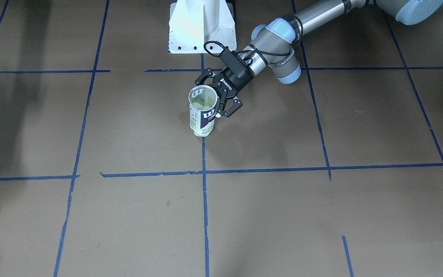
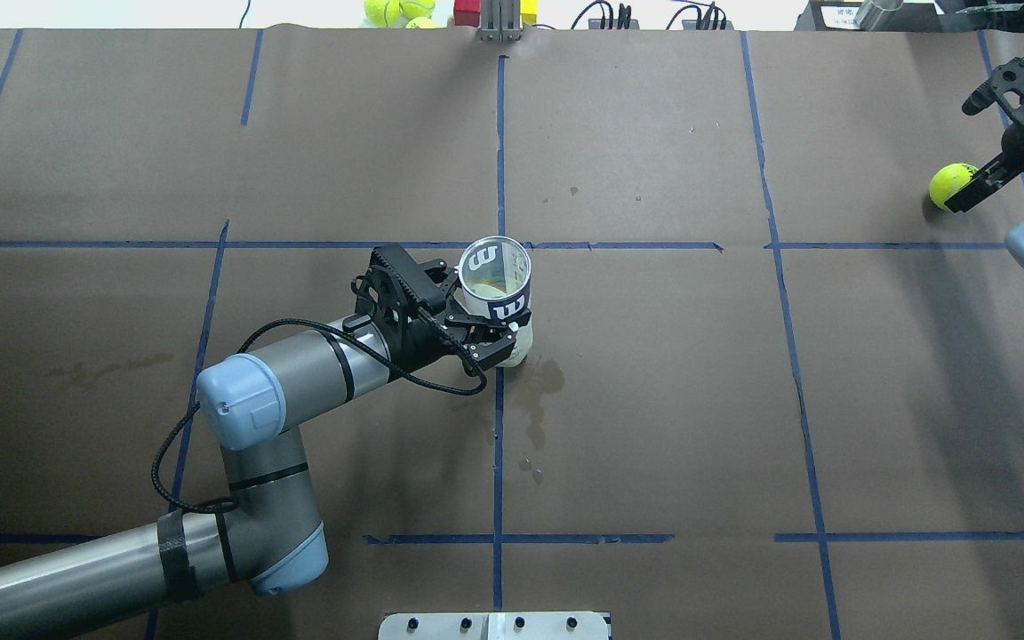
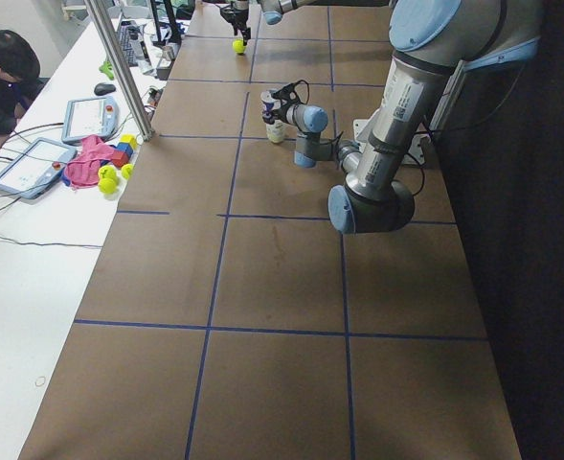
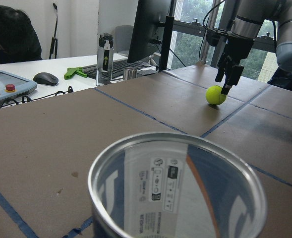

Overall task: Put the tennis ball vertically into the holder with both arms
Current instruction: 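Lower the right gripper onto the Wilson ball and grasp it, then carry the Wilson ball with the right gripper above the can's opening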

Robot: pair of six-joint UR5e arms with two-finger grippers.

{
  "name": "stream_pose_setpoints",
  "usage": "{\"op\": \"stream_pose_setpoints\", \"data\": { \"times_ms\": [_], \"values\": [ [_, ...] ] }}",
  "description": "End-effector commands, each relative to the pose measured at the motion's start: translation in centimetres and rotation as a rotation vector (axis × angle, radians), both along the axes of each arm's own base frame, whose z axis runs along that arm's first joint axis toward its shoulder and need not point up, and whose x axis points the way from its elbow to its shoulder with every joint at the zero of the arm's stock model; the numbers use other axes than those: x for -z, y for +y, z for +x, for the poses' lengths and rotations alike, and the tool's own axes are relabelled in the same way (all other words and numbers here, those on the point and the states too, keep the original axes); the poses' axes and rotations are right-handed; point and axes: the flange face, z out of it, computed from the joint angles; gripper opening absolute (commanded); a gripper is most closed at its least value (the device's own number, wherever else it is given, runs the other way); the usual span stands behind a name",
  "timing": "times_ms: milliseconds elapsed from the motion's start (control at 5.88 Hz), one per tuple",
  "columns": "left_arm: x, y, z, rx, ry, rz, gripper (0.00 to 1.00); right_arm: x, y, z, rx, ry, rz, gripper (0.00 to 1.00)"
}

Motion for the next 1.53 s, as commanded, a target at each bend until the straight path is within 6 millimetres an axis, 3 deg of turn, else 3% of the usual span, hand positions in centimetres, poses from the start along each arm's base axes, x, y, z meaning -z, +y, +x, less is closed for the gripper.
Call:
{"op": "stream_pose_setpoints", "data": {
  "times_ms": [0, 170, 340, 511, 681, 1021, 1362],
  "values": [
    [0.0, 0.0, 0.0, 0.000, -0.001, -0.001, 0.81, -0.2, 0.3, -1.4, 0.015, 0.018, 0.004, 0.99],
    [0.0, 0.0, 0.0, 0.000, 0.000, 0.000, 0.81, -0.4, 0.3, -1.4, 0.007, 0.037, 0.008, 0.70],
    [0.0, 0.0, 0.0, 0.000, 0.000, 0.000, 0.81, 0.1, 0.1, -1.5, 0.006, 0.034, 0.018, 0.29],
    [0.0, 0.0, 0.0, 0.000, 0.000, 0.000, 0.81, 1.7, -0.6, -1.4, -0.003, 0.019, 0.038, 0.17],
    [0.1, 0.0, 0.0, -0.001, 0.001, 0.001, 0.81, 5.4, -0.8, -1.5, -0.044, -0.035, 0.051, 0.13],
    [0.1, 0.0, 0.0, 0.000, 0.000, 0.000, 0.81, 16.3, 0.1, -2.0, -0.205, -0.235, -0.024, 0.11],
    [0.2, 0.0, 0.0, 0.000, 0.003, 0.001, 0.81, 27.9, 5.6, -7.4, -0.293, -0.343, -0.122, 0.10]
  ]
}}
